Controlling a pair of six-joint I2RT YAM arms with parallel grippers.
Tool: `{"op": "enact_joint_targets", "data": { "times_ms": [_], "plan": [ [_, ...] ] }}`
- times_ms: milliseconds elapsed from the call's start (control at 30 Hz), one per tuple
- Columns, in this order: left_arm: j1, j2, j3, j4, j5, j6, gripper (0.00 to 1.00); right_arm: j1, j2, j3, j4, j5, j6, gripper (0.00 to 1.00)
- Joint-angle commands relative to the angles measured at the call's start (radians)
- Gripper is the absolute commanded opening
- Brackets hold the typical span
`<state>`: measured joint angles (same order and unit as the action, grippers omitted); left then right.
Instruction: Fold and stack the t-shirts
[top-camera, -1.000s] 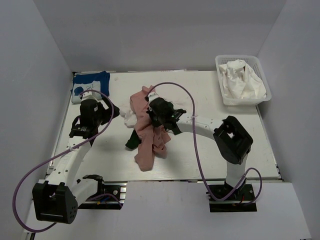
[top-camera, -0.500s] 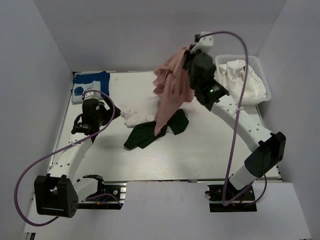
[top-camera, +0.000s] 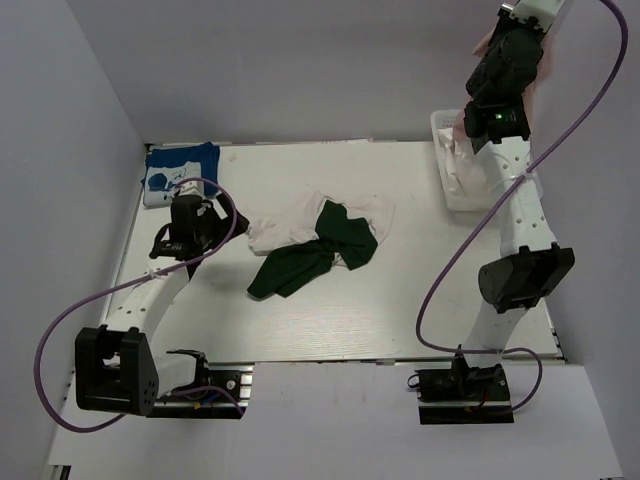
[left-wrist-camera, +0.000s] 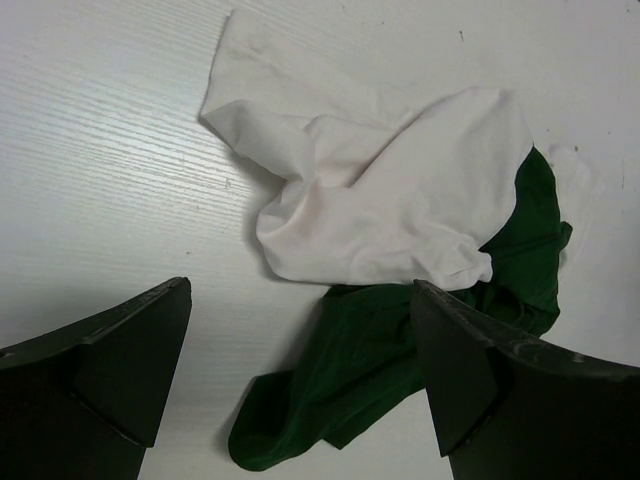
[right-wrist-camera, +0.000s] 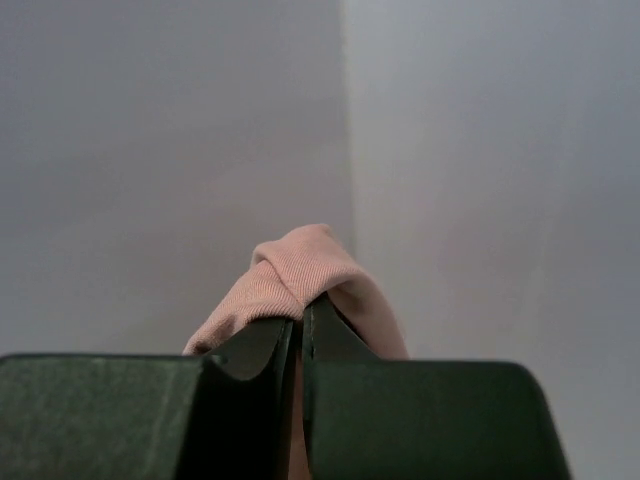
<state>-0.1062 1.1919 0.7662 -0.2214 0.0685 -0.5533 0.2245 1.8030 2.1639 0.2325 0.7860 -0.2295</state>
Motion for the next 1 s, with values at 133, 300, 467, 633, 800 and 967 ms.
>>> {"op": "enact_joint_targets", "data": {
  "times_ms": [133, 300, 467, 633, 800, 967],
  "plan": [
    [0.005, 0.023, -0.01, 0.062, 0.028, 0.016, 1.0, -0.154, 0.091, -0.214, 0.034, -0.269, 0.018, 0.0],
    [0.005, 0.054, -0.001, 0.051, 0.028, 0.026, 1.0, -0.241, 0.254, -0.355, -0.125, -0.364, 0.223, 0.0],
    [0.005, 0.063, 0.008, 0.04, 0.037, 0.035, 1.0, -0.266, 0.355, -0.383, -0.288, -0.43, 0.314, 0.0],
    [0.005, 0.063, 0.008, 0.05, 0.076, 0.044, 1.0, -0.251, 0.172, -0.479, -0.294, -0.574, 0.436, 0.48],
    [0.005, 0.043, 0.018, 0.04, 0.085, 0.044, 1.0, -0.162, -0.052, -0.55, -0.32, -0.669, 0.366, 0.9],
    [0.005, 0.021, 0.018, 0.028, 0.094, 0.044, 1.0, -0.003, -0.192, -0.657, -0.335, -0.622, 0.243, 0.9]
  ]
}}
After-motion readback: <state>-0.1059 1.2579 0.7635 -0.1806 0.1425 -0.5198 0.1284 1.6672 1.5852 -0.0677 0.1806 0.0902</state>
